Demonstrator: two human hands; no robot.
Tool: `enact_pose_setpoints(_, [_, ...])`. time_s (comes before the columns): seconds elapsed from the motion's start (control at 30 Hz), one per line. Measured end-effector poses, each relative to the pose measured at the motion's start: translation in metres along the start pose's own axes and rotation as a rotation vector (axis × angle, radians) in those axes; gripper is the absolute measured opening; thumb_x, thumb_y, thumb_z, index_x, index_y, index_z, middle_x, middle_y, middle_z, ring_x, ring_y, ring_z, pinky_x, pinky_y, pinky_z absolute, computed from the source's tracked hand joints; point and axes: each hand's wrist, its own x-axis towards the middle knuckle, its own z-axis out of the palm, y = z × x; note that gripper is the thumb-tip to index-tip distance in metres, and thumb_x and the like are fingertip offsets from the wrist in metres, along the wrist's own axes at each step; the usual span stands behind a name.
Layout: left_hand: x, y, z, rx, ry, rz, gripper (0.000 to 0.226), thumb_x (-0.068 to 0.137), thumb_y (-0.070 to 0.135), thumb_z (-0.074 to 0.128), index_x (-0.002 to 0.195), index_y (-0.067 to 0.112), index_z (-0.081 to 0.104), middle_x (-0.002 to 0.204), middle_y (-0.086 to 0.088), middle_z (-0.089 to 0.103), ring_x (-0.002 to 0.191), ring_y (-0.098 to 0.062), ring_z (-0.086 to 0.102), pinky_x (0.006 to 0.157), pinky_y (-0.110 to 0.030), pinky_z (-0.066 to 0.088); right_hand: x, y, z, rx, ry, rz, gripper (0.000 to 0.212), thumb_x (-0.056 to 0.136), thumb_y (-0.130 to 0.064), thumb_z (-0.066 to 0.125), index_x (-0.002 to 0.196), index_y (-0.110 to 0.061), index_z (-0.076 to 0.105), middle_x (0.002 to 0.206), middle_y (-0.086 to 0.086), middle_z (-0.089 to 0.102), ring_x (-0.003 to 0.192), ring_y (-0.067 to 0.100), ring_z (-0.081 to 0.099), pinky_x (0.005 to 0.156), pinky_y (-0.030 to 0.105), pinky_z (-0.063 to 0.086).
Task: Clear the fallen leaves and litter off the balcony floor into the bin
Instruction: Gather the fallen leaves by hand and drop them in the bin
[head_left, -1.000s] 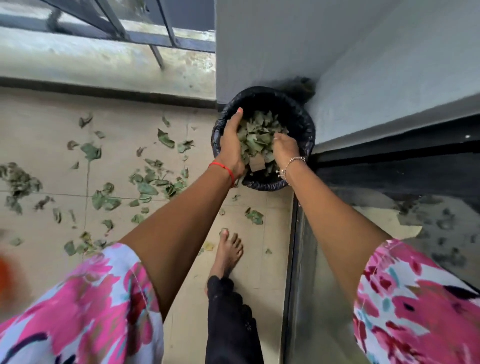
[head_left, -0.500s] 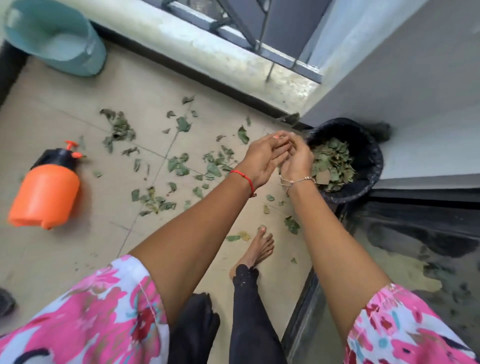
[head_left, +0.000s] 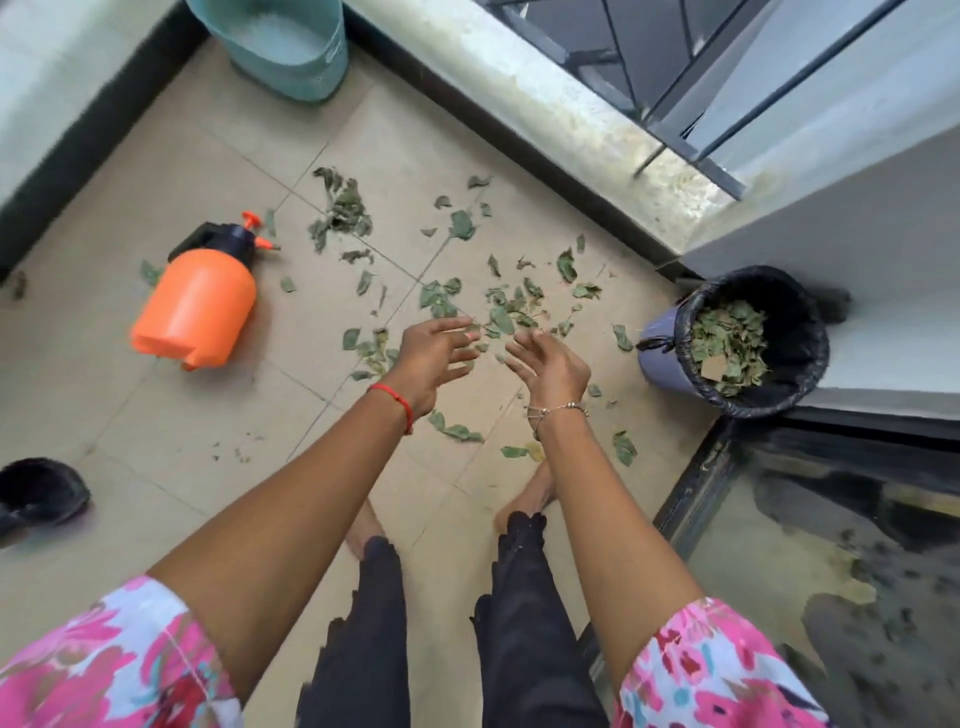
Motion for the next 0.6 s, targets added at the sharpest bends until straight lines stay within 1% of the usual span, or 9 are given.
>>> enact_pose_setpoints(0.07, [0.001, -0.007, -0.016, 0.038, 0.028, -0.007, 0.018, 0.091, 0.001, 0.054, 0.102, 0.015, 0.058, 0.087, 0.001, 0.063, 0.071, -0.013, 0.058, 0.07, -0.028, 0.047, 0.001, 0.012, -0.005, -0.138, 0.008, -0.03, 0.016, 0.086, -0.001, 0.058, 0.071, -0.007, 0.059, 0.051, 0.0, 0.063, 0.042, 0.01, 0.061, 0.043, 0.02, 0.048])
enact_pose_setpoints(0.17, [0.002, -0.014, -0.032, 0.095, 0.016, 0.002, 0.018, 0.09, 0.002, 0.055, 0.103, 0.014, 0.058, 0.087, 0.002, 0.062, 0.074, -0.013, 0.058, 0.074, -0.03, 0.046, 0.005, 0.026, -0.008, -0.324, 0.012, -0.096, 0.018, 0.086, -0.004, 0.06, 0.068, -0.009, 0.06, 0.062, 0.005, 0.062, 0.043, 0.007, 0.06, 0.044, 0.02, 0.047])
enact_pose_setpoints(0.27, [0.004, -0.023, -0.039, 0.144, 0.007, 0.02, 0.017, 0.09, 0.0, 0.054, 0.102, 0.012, 0.057, 0.085, 0.0, 0.061, 0.07, -0.013, 0.056, 0.068, -0.027, 0.045, 0.012, 0.039, -0.014, -0.421, 0.005, -0.162, 0.021, 0.087, -0.005, 0.06, 0.067, -0.011, 0.059, 0.065, 0.006, 0.06, 0.051, 0.01, 0.06, 0.044, 0.019, 0.047])
enact_pose_setpoints(0.37, [0.012, -0.036, -0.038, 0.193, 0.008, 0.017, 0.018, 0.09, 0.0, 0.054, 0.102, 0.012, 0.057, 0.082, 0.002, 0.06, 0.071, -0.013, 0.056, 0.067, -0.026, 0.044, 0.023, 0.053, -0.027, -0.5, 0.016, -0.167, 0.022, 0.085, -0.006, 0.062, 0.064, -0.011, 0.059, 0.065, 0.005, 0.06, 0.059, 0.014, 0.059, 0.042, 0.017, 0.047])
enact_pose_setpoints(0.43, [0.022, -0.047, -0.033, 0.225, 0.014, 0.019, 0.019, 0.089, -0.001, 0.053, 0.102, 0.012, 0.057, 0.082, 0.001, 0.06, 0.07, -0.013, 0.056, 0.067, -0.026, 0.044, 0.034, 0.061, -0.038, -0.557, 0.016, -0.157, 0.018, 0.084, -0.006, 0.063, 0.066, -0.006, 0.061, 0.067, 0.006, 0.06, 0.062, 0.015, 0.058, 0.041, 0.016, 0.047])
enact_pose_setpoints(0.5, [0.033, -0.06, -0.024, 0.272, 0.022, 0.013, 0.019, 0.088, -0.002, 0.054, 0.101, 0.011, 0.058, 0.081, -0.001, 0.061, 0.07, -0.014, 0.057, 0.066, -0.026, 0.044, 0.048, 0.065, -0.052, -0.611, 0.02, -0.15, 0.011, 0.083, -0.007, 0.064, 0.075, 0.0, 0.065, 0.069, 0.009, 0.059, 0.061, 0.016, 0.055, 0.043, 0.019, 0.048])
enact_pose_setpoints(0.57, [0.047, -0.071, -0.013, 0.335, 0.008, 0.017, 0.017, 0.088, -0.002, 0.054, 0.099, 0.01, 0.059, 0.083, -0.005, 0.061, 0.07, -0.015, 0.057, 0.065, -0.026, 0.044, 0.065, 0.067, -0.065, -0.653, 0.03, -0.148, 0.016, 0.083, -0.008, 0.064, 0.081, 0.007, 0.067, 0.069, 0.009, 0.059, 0.057, 0.014, 0.053, 0.051, 0.026, 0.049])
enact_pose_setpoints(0.6, [0.055, -0.076, -0.008, 0.373, -0.002, 0.029, 0.016, 0.087, -0.002, 0.055, 0.098, 0.009, 0.059, 0.083, -0.006, 0.061, 0.071, -0.016, 0.057, 0.064, -0.026, 0.043, 0.075, 0.066, -0.072, -0.683, 0.028, -0.148, 0.018, 0.083, -0.009, 0.065, 0.083, 0.008, 0.068, 0.067, 0.006, 0.059, 0.056, 0.013, 0.052, 0.056, 0.03, 0.049])
